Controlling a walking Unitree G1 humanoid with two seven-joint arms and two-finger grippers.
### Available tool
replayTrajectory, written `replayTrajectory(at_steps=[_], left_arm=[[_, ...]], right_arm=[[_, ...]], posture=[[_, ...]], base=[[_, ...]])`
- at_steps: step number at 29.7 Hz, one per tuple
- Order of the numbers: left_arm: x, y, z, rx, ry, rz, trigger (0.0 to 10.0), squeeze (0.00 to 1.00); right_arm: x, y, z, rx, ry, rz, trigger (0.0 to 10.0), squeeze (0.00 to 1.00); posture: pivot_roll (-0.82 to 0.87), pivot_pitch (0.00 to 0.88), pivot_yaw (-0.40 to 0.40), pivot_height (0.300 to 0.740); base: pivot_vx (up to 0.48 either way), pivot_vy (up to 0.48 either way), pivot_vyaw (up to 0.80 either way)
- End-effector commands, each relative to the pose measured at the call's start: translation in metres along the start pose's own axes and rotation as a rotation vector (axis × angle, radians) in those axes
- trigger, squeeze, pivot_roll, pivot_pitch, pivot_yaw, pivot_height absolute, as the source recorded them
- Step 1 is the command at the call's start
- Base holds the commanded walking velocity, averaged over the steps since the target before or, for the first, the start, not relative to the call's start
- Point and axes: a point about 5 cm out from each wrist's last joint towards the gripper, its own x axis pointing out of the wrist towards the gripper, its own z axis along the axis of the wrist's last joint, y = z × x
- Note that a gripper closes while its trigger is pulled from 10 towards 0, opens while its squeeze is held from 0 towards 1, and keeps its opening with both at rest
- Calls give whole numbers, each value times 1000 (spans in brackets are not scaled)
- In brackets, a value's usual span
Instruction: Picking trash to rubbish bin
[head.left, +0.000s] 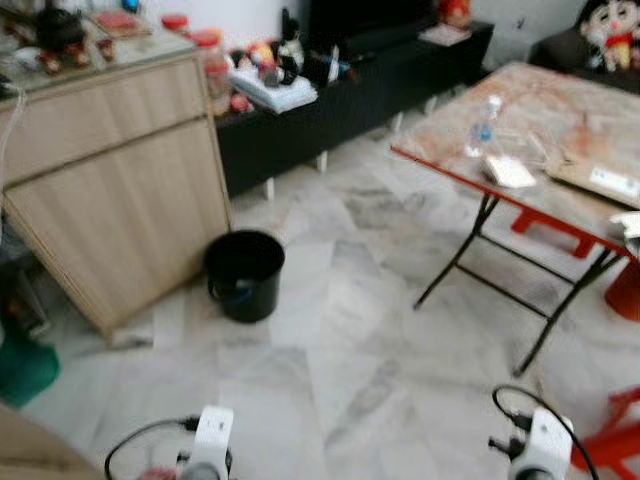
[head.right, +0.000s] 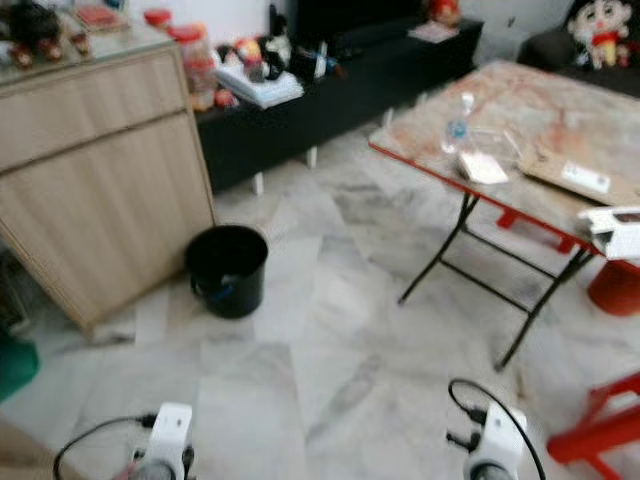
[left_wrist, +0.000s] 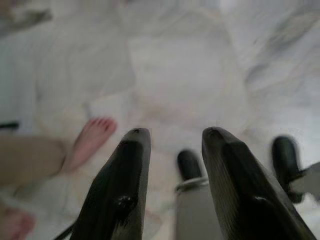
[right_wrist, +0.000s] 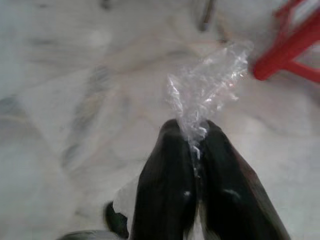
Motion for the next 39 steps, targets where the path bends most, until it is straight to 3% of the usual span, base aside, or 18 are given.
replayTrajectory(at_steps=[1, 15, 33, 39], left_arm=[[-1, 4, -4, 6, 12, 9, 10000, 0], [-1, 3, -4, 8, 11, 7, 10000, 0], [-1, 3, -4, 14, 10, 3, 10000, 0], [0, 3, -3, 16, 8, 1, 10000, 0]], right_arm=[[2, 5, 8, 11, -20, 4, 10000, 0], [3, 8, 11, 6, -32, 7, 10000, 0], [4, 4, 14, 38, -31, -14, 10000, 0], [4, 3, 16, 44, -33, -22, 10000, 0]], posture=[[-114, 54, -74, 740], [-113, 50, -74, 740], [-111, 30, -70, 740], [-111, 25, -70, 740]], base=[[319, 0, 0], [363, 0, 338], [325, 0, 0], [339, 0, -667]])
